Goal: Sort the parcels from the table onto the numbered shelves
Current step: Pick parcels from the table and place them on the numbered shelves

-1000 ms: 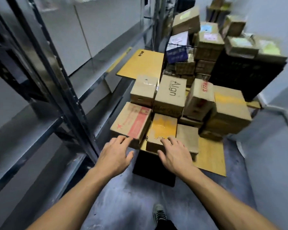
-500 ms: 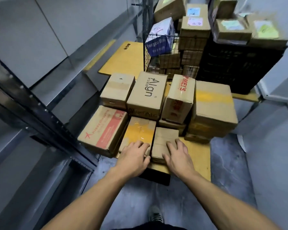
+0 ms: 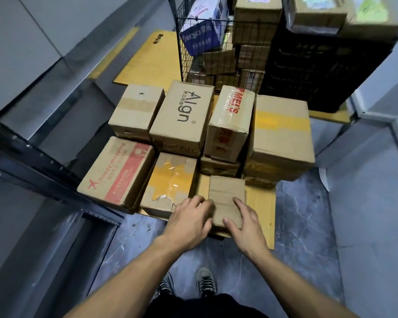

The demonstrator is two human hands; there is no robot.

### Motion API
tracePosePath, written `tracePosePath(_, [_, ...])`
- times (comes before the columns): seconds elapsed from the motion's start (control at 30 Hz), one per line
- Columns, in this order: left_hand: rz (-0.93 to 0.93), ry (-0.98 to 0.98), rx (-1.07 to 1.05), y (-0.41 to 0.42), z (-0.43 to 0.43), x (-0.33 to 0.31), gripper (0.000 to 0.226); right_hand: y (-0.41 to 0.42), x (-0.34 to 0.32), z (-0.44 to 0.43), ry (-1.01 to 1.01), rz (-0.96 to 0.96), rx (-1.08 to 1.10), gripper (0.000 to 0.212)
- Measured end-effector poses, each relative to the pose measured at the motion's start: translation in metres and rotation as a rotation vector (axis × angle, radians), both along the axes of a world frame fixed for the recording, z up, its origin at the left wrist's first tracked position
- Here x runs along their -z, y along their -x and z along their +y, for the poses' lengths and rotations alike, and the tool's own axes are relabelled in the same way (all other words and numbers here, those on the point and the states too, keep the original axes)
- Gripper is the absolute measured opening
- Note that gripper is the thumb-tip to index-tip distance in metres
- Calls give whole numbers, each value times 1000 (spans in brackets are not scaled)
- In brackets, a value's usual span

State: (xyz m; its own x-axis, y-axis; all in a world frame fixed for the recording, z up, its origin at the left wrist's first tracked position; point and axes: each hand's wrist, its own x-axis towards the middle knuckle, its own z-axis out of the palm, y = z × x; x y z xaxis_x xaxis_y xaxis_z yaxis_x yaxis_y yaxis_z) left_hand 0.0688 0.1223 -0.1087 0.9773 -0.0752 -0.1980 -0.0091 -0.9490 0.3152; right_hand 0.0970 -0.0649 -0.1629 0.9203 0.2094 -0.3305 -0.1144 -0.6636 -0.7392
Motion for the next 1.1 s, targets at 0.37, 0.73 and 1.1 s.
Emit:
tracePosePath(0.37, [170, 211, -108, -1, -19, 7, 59, -4, -4, -7, -163, 68, 43, 62])
tracePosePath(0.73, [-334, 902, -390, 25, -9, -30, 55, -3, -55, 11, -600, -55, 133, 47])
tracePosePath(1.1, [-372, 1176, -519, 43, 5, -57, 54, 11, -92, 32, -552, -228, -71, 48])
